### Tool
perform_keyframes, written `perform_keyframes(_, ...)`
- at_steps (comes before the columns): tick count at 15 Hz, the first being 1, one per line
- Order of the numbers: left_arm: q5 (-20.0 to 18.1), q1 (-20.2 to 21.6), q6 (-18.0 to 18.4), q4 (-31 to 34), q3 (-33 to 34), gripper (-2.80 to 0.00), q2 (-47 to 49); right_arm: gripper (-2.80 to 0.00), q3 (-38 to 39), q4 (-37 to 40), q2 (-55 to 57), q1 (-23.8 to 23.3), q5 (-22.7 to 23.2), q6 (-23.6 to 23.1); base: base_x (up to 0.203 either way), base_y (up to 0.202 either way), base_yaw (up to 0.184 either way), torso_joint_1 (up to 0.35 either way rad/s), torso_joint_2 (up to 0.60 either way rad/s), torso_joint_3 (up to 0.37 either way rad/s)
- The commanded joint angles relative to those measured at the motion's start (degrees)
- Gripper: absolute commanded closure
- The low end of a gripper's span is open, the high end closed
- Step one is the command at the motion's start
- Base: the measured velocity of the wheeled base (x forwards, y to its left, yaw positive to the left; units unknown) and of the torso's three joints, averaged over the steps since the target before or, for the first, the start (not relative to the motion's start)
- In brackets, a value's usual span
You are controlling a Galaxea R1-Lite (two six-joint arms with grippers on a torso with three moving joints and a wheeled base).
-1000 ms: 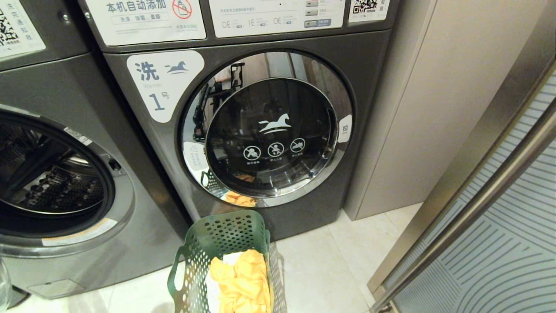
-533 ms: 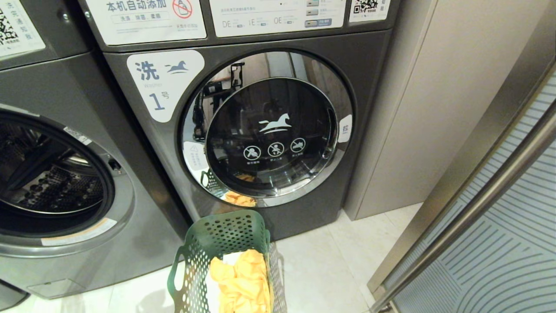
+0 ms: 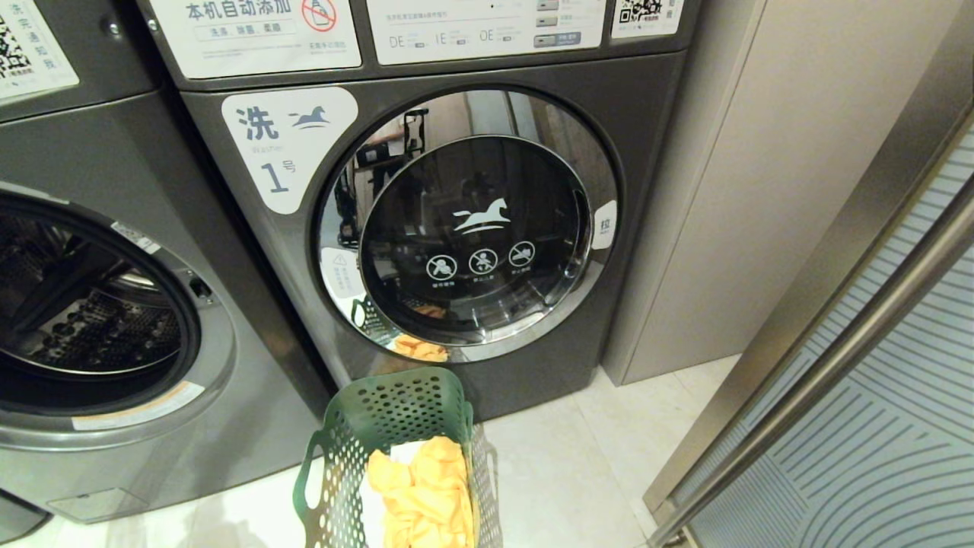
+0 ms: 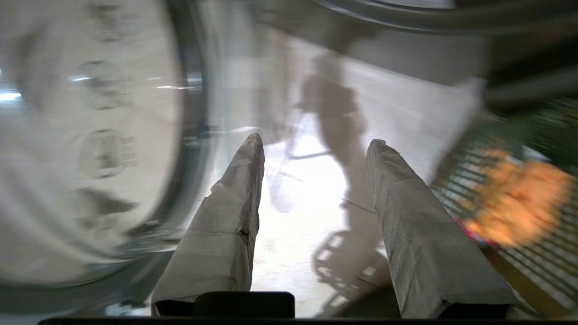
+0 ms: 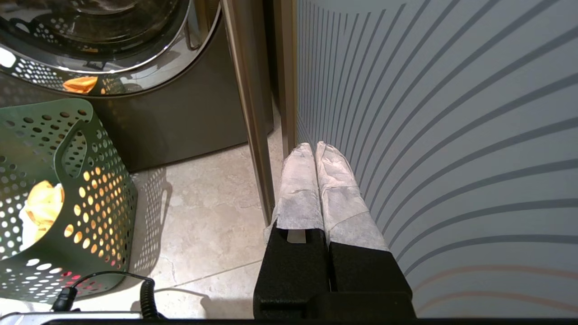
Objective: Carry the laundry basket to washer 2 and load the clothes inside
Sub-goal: Open the lid of the washing machine
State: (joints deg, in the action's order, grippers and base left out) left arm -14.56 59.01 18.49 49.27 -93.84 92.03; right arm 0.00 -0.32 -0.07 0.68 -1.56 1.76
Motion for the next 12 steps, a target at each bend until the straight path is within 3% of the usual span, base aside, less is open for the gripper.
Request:
perform_keyframes(1, 14.7, -0.3, -0.3, -4.0, -1.4, 0.0, 6.2, 0.0, 0.0, 0.0, 0.1, 0.0, 0.0, 0.0, 0.0, 0.0, 0.0, 0.0, 0.0, 0.0)
perform_keyframes(3, 20.3, -0.8, 0.5, -7.5, -4.3, 0.0, 9.0, 0.0, 0.0, 0.0, 0.1, 0.0, 0.0, 0.1, 0.0, 0.0, 0.0, 0.0, 0.0, 0.0)
perform_keyframes(7, 22.3, -0.5, 0.5, -8.4, -7.8, 0.0, 11.1, 0.0, 0.0, 0.0, 0.1, 0.0, 0.0, 0.0, 0.0, 0.0, 0.0, 0.0, 0.0, 0.0)
perform_keyframes(9, 28.6, -0.3, -0.3, -10.8, -8.5, 0.0, 12.0, 0.0, 0.0, 0.0, 0.1, 0.0, 0.0, 0.0, 0.0, 0.0, 0.0, 0.0, 0.0, 0.0)
perform_keyframes(12, 30.5, 1.1, -1.7, -16.5, -8.6, 0.0, 13.0, 0.0, 0.0, 0.0, 0.1, 0.0, 0.0, 0.0, 0.0, 0.0, 0.0, 0.0, 0.0, 0.0)
